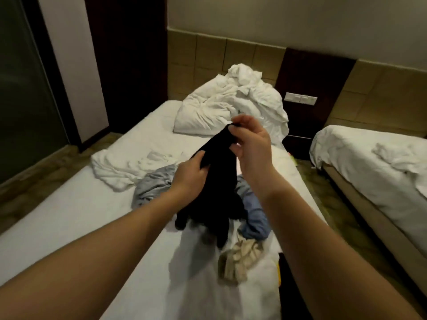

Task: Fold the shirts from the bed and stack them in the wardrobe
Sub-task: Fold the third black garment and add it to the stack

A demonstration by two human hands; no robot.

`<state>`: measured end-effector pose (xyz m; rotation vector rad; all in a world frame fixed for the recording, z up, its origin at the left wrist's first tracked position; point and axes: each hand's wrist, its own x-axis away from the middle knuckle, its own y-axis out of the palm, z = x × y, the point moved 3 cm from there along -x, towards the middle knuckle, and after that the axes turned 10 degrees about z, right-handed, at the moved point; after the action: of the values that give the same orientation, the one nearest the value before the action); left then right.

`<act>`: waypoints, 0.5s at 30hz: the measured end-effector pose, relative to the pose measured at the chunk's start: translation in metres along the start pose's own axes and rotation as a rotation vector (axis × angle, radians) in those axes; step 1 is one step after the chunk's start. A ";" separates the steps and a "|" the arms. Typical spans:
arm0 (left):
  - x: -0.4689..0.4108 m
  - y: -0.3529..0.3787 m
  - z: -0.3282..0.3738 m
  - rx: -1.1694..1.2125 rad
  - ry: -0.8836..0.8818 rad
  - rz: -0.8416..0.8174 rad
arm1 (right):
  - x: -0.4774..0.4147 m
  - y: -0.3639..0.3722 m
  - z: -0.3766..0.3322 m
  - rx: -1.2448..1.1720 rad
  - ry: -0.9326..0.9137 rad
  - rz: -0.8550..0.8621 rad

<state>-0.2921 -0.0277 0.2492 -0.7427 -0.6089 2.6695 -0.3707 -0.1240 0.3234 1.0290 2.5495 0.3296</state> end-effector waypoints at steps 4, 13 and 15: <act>0.041 -0.066 0.060 0.138 0.013 0.018 | 0.065 -0.008 -0.049 0.093 -0.044 -0.021; 0.115 -0.131 0.106 0.438 -0.038 -0.140 | 0.190 -0.047 0.032 0.435 0.472 -0.528; 0.122 -0.145 0.104 0.599 -0.118 -0.146 | 0.205 -0.046 0.028 0.362 0.422 -0.431</act>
<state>-0.4245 0.1125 0.3478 -0.3557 0.1212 2.5572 -0.5236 -0.0098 0.2312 0.5219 3.2060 -0.0463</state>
